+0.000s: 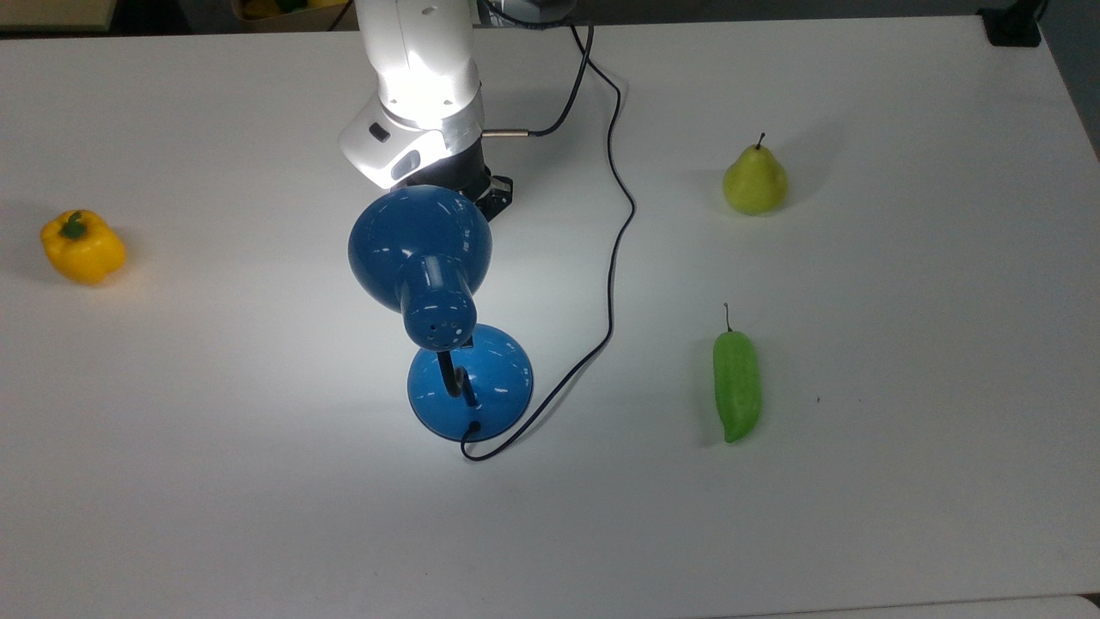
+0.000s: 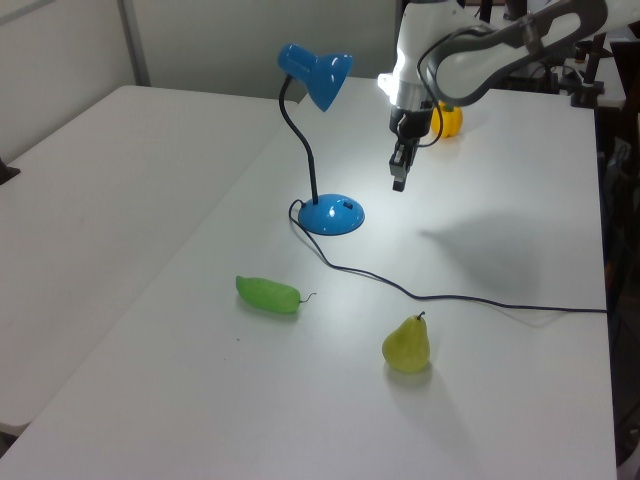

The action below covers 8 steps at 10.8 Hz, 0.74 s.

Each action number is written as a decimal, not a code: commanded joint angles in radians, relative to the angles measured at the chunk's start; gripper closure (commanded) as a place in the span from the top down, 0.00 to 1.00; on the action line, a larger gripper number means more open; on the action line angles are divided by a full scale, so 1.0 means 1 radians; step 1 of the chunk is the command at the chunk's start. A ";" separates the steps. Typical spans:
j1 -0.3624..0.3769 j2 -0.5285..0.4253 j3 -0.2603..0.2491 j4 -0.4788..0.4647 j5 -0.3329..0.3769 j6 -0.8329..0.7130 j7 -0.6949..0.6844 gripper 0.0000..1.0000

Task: Turn off lamp
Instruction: 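Move the gripper down toward the blue lamp's round base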

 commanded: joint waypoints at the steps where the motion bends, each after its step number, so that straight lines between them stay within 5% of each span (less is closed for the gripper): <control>1: -0.006 0.048 -0.005 0.008 0.014 0.114 -0.002 0.00; 8: -0.001 0.167 -0.004 0.062 0.023 0.397 0.001 0.00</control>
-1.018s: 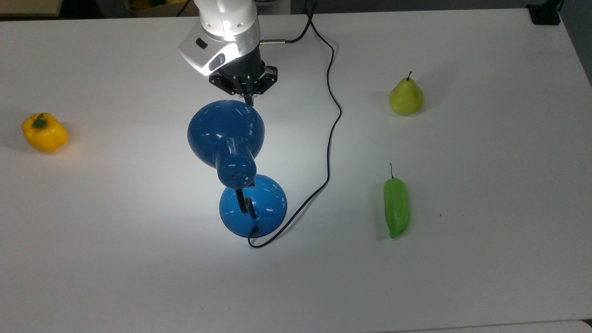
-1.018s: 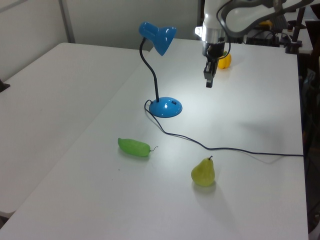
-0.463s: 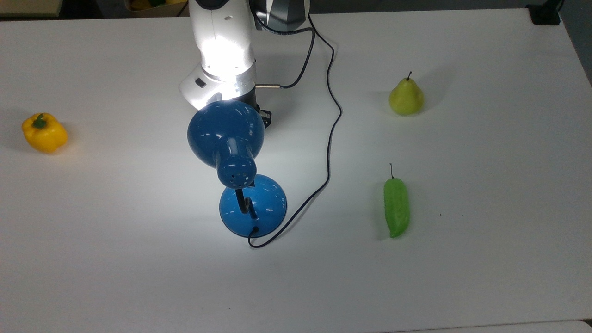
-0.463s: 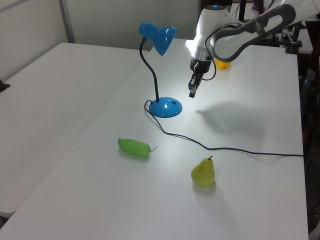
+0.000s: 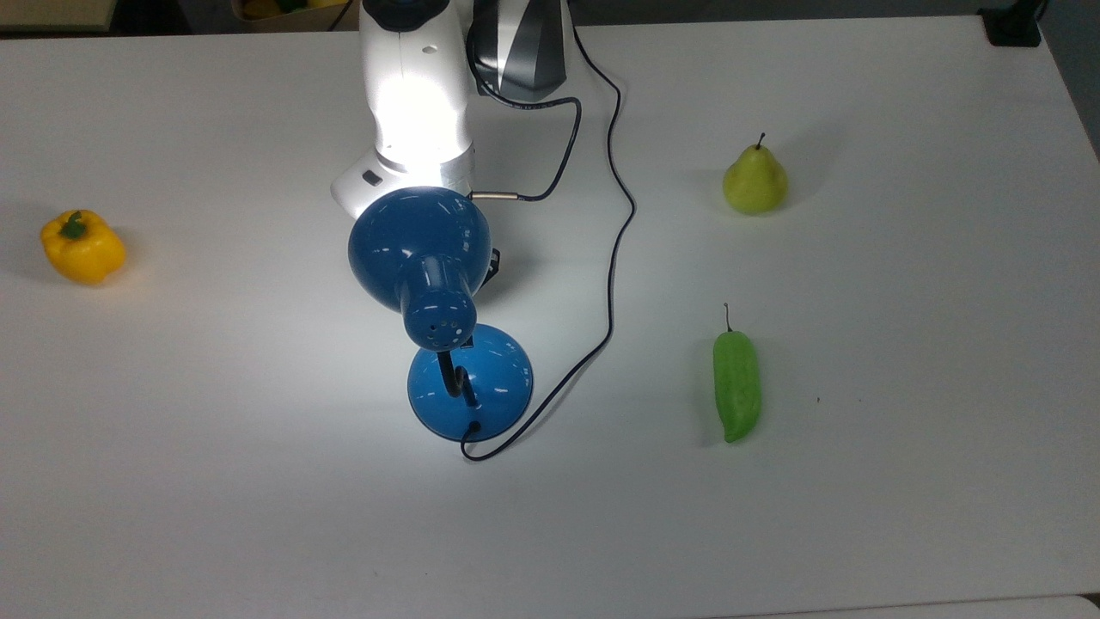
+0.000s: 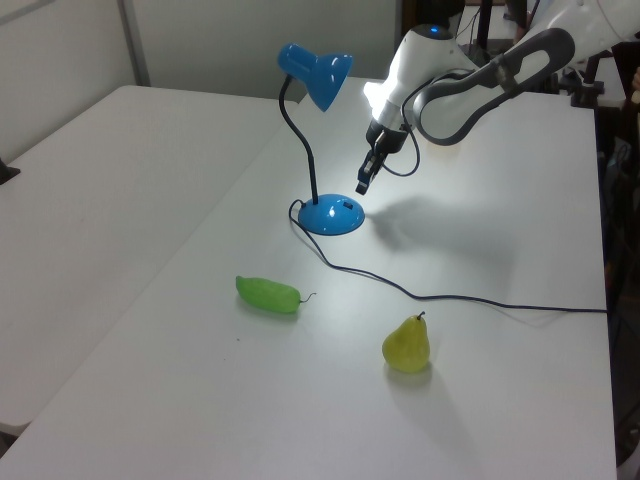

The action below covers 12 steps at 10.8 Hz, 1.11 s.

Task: Turn off lamp
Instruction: 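Move the gripper down toward the blue lamp's round base, then press the switch on the lamp base with the gripper fingertips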

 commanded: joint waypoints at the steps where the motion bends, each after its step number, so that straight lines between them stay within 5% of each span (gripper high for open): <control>1: 0.011 0.040 -0.003 0.046 0.025 0.031 -0.001 0.00; 12: 0.045 0.085 0.000 0.074 0.022 0.028 -0.003 0.00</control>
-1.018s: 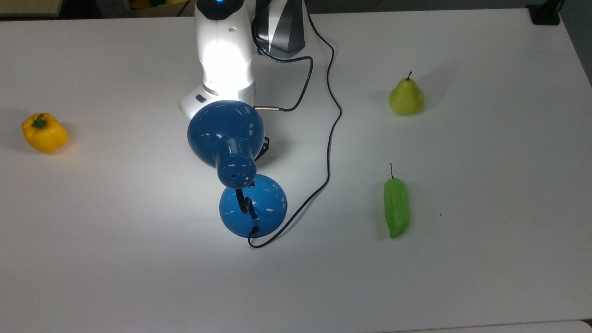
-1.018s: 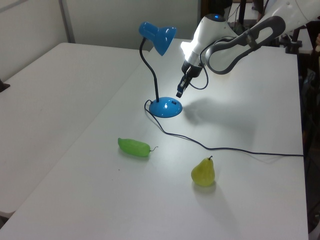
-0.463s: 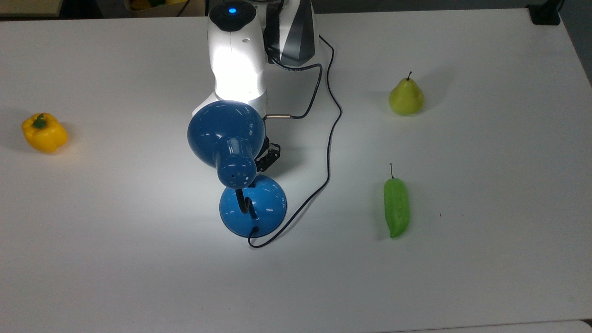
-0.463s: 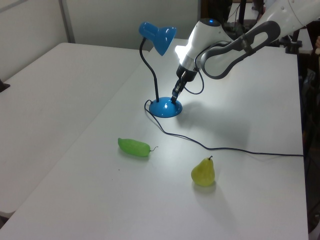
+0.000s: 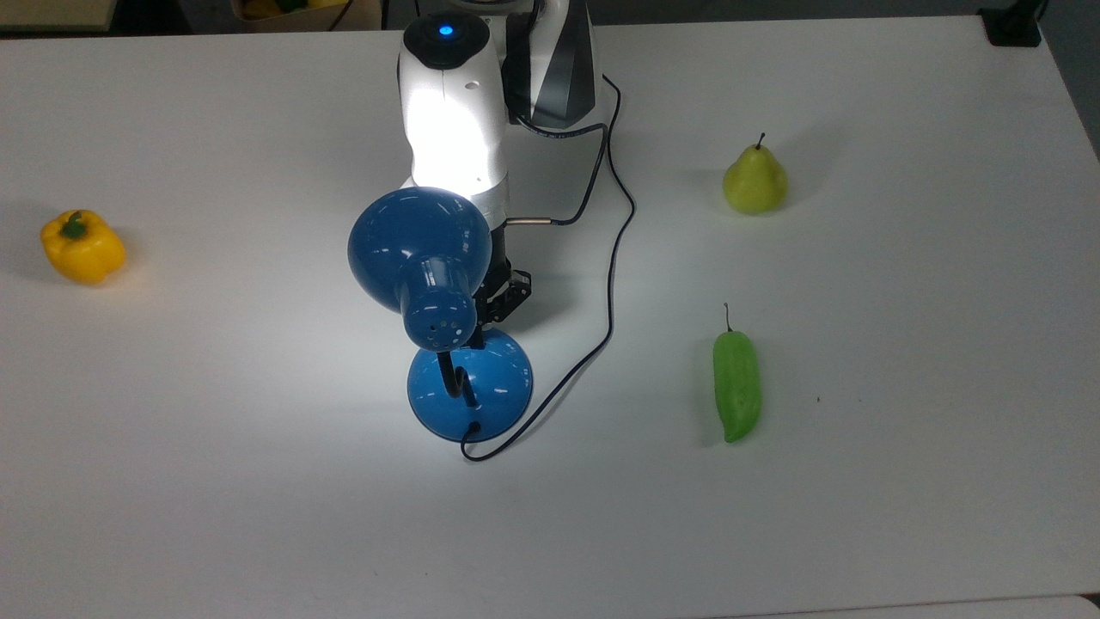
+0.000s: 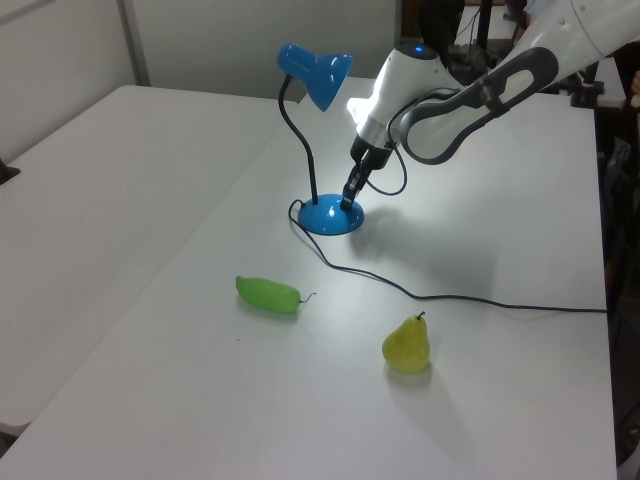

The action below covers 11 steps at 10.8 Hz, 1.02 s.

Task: Turn off lamp
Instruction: 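Press the switch on the lamp base with the gripper fingertips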

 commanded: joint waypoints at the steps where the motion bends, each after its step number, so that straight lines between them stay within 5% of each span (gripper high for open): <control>1: 0.004 0.004 -0.005 0.008 0.021 0.009 -0.004 0.00; 11: -0.002 -0.011 -0.008 -0.026 0.006 -0.002 -0.019 0.00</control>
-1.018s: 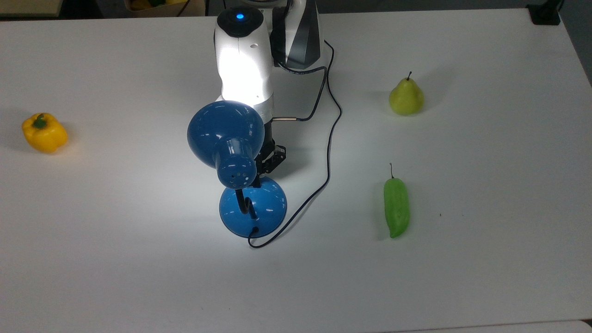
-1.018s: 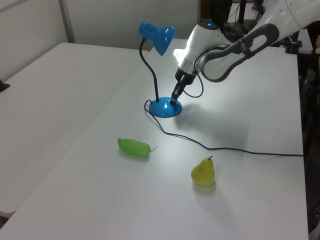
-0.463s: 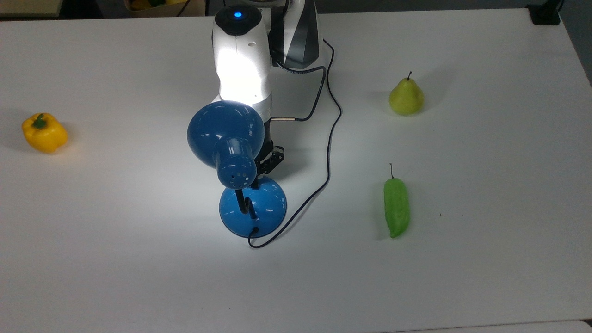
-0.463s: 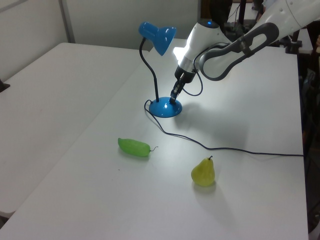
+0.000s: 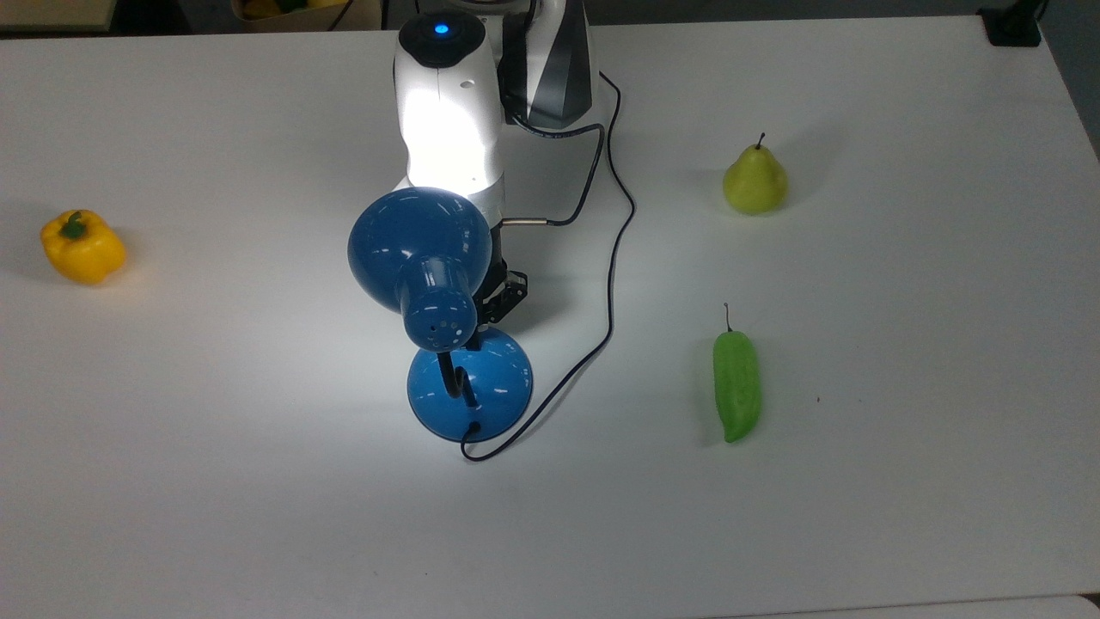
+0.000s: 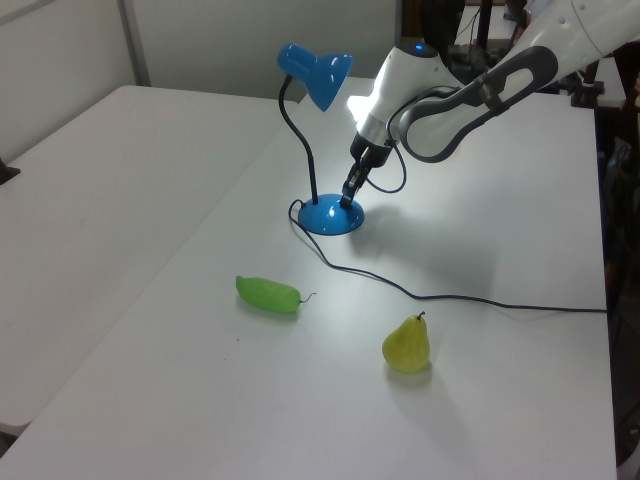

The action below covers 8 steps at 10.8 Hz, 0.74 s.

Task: Turn off lamp
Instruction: 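Press the switch on the lamp base with the gripper fingertips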

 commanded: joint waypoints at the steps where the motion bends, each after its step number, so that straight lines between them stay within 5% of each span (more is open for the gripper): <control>1: 0.003 -0.014 -0.008 -0.032 0.006 -0.002 -0.022 0.00; 8: -0.005 -0.055 -0.014 -0.057 0.006 -0.031 -0.028 0.00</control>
